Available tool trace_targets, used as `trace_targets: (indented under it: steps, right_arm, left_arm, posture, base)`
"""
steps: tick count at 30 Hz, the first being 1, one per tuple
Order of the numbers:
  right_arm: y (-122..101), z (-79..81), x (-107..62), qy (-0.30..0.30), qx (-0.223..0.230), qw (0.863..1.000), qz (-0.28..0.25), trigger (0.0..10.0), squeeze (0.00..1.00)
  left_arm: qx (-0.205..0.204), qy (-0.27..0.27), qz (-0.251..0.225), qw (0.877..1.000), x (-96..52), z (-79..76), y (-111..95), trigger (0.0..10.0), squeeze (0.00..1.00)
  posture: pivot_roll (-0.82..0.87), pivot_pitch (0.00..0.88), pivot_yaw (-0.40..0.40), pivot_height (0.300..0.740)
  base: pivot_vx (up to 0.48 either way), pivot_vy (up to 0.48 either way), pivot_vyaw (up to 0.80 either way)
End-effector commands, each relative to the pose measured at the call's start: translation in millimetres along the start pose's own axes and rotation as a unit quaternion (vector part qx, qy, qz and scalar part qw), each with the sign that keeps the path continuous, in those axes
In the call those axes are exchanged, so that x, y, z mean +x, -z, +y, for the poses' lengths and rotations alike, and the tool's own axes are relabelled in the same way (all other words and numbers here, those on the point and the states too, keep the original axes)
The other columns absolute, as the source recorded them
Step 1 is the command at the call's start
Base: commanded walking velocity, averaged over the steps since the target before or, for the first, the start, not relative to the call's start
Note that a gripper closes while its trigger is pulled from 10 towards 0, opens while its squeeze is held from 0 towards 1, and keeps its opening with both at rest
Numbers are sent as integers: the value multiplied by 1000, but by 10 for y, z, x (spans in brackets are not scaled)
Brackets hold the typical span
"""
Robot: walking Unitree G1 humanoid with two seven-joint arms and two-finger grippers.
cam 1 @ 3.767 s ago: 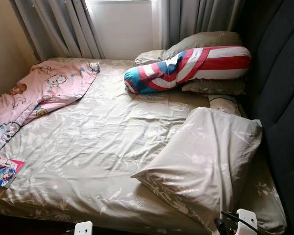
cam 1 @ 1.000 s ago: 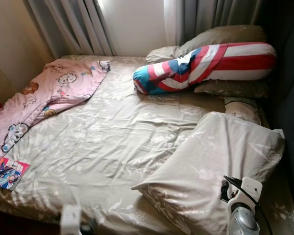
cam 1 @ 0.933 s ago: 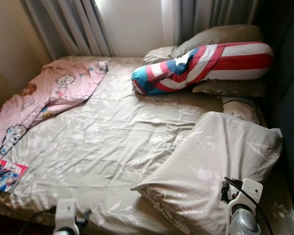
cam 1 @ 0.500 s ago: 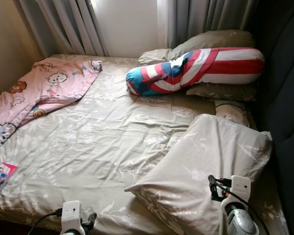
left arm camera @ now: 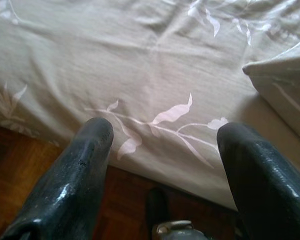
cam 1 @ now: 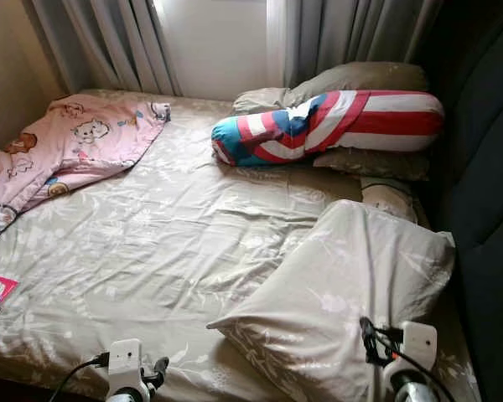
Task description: Clean up the room
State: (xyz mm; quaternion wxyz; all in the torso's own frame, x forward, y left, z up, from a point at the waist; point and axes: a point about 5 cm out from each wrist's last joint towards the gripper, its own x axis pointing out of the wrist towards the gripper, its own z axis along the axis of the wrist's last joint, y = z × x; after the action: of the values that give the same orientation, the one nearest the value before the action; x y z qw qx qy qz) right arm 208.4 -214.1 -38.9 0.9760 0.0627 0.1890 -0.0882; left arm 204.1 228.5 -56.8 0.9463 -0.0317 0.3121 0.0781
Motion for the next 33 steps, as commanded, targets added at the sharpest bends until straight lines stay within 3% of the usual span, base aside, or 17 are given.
trace_targets:
  steps: [1,9,13,16,19,23,26,29,33]
  right_arm:
    - [73,-48,-46,22,17,1000,13,10000,0]
    - [73,-63,-96,19,12,1000,4,10000,0]
    - [52,-71,-74,15,11,1000,4,10000,0]
    - [26,-59,-52,11,10,1000,2,10000,0]
    - [7,-60,-34,9,9,1000,2,10000,0]
    - [-8,-60,-25,9,9,1000,-1,10000,0]
    - [-7,-85,-43,14,12,1000,-5,10000,0]
    - [4,-100,-61,19,14,1000,-5,10000,0]
    - [65,-86,-81,18,13,1000,9,10000,0]
  left_arm:
    - [-2,-3,-2,1000,-23,35,26,10000,0]
    - [3,-4,-52,999,-2,77,-134,10000,0]
    - [22,28,-204,978,19,-56,-632,10000,0]
    - [40,54,-281,957,-39,-234,-898,10000,0]
    - [52,73,-327,941,-139,-417,-1038,10000,0]
    - [56,81,-342,934,-197,-481,-1053,10000,0]
    - [57,78,-358,929,-432,-519,-1013,10000,0]
    - [57,67,-353,931,-460,-478,-981,10000,0]
    - [64,65,-323,942,-391,-445,-901,10000,0]
  posture:
    - [-86,0,-12,740]
    - [-82,0,-14,740]
    - [-82,0,-25,740]
    - [-83,0,-27,740]
    - [-86,0,-27,740]
    - [-94,0,-25,740]
    - [-108,0,-15,740]
    - [-105,0,-11,740]
    - [-100,0,-9,740]
  base:
    - [0,0,0]
    - [0,0,0]
    - [0,0,0]
    - [0,0,0]
    - [0,0,0]
    - [0,0,0]
    - [0,0,0]
    - [0,0,0]
    - [0,0,0]
